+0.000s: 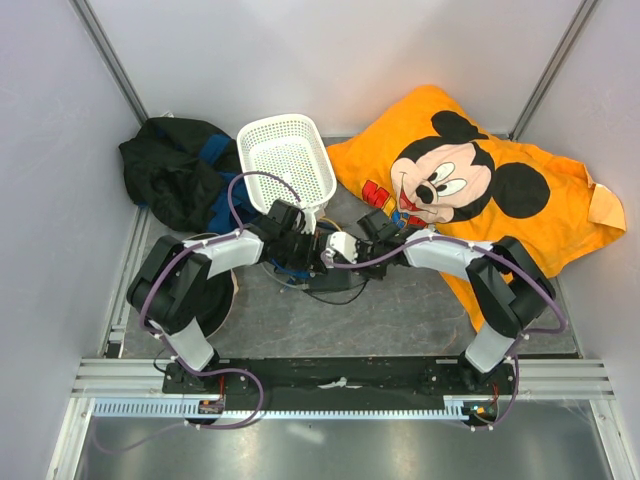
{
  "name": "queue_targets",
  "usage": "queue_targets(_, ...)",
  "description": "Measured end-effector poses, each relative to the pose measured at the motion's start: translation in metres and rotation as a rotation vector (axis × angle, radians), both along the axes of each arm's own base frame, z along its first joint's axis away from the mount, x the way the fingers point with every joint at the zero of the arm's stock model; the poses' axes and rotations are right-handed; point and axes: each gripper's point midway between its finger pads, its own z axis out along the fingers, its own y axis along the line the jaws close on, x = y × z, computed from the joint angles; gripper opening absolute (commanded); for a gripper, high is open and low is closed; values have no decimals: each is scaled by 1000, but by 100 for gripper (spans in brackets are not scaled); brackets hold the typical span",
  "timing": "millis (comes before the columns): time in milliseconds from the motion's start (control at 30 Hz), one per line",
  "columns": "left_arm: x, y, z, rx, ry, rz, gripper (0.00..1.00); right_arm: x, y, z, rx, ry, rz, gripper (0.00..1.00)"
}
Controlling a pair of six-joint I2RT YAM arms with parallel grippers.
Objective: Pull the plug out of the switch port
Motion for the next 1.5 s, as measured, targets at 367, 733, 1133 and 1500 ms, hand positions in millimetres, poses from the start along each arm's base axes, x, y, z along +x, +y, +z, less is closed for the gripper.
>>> queue_targets(367, 11, -3, 3, -1, -38, 8, 2, 11, -63, 32, 16, -30, -138, 0)
queue_targets(733, 77, -5, 71, 15, -272, -16, 41, 22, -37, 113, 146, -83, -141, 0)
queue_targets(1133, 144, 39, 168, 8, -560, 86, 49, 48, 20, 292, 433, -355, -90, 0)
queue_targets(1500, 142, 42, 161, 27, -550, 78, 49, 78, -68, 351, 335, -596, -362, 0)
